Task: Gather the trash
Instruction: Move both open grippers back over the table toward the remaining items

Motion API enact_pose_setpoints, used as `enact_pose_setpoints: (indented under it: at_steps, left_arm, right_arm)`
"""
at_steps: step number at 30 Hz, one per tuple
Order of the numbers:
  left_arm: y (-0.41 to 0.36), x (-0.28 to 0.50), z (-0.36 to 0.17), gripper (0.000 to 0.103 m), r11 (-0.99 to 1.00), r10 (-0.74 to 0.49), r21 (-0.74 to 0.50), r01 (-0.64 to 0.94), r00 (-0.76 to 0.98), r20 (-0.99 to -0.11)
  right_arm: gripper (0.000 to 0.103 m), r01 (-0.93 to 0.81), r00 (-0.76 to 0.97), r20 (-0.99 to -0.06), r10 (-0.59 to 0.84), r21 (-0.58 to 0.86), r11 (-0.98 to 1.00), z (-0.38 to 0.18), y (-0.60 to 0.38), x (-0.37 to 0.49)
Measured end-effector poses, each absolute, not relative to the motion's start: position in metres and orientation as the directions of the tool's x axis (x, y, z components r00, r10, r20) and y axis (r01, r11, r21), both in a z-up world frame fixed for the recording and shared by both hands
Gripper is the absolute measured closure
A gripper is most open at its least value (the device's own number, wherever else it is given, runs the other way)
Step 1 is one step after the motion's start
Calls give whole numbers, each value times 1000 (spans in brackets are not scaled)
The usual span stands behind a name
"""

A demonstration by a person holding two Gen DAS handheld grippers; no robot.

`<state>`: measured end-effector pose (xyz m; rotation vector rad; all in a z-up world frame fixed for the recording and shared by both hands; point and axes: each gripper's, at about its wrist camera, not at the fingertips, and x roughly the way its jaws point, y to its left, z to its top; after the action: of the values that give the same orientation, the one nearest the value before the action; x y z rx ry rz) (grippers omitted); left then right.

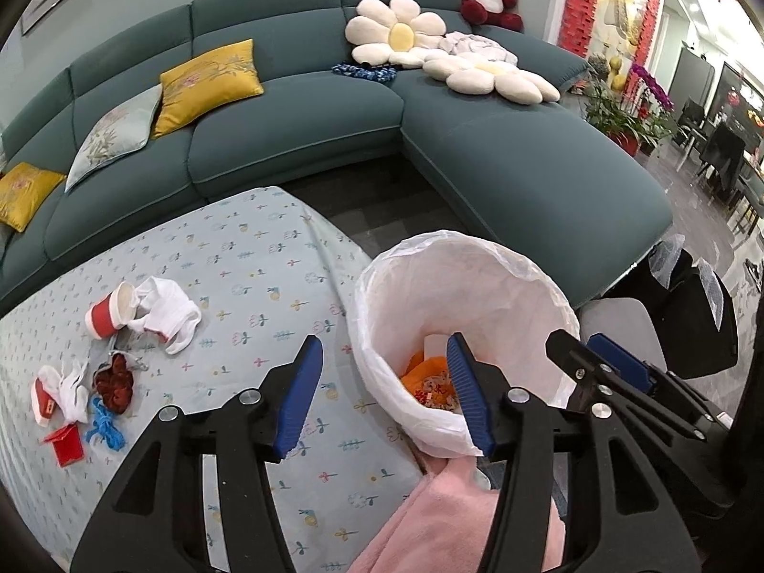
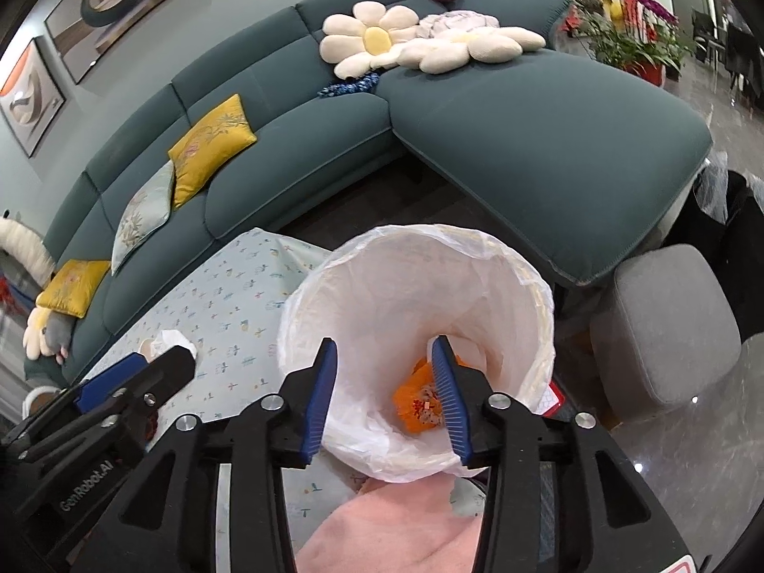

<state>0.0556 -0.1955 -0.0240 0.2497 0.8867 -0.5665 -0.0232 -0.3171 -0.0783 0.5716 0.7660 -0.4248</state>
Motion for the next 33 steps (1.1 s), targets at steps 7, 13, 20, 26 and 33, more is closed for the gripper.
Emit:
enact_pose_setpoints:
  at_steps: [7,13,20,26,33]
  left_arm:
    - [-164,61,-25,51,855,-343,-38,518,508,-790]
    - [-126,72,-25,51,887,-316,-51,460,521,-793]
    - [-77,82,-24,44,927,-284,-80,367,547,-787]
    - [-32,90,-27,41,953,-250,-99,286,559,-791]
    - [22,100,-31,32,975,-205,-115,189,576,-792]
  right_arm:
    - [60,504,661,-739,-131,309,806,-67,-292,-13]
    - [60,462,666,-738,-108,294,837,-61,-268,-2]
    - [55,395,671,-737,-77,268,879,-51,-229,14]
    - [54,328,669,-742,-44,242,913,-48,-190,29]
    - [54,256,655,-755,-8,212,943,-48,-142,46]
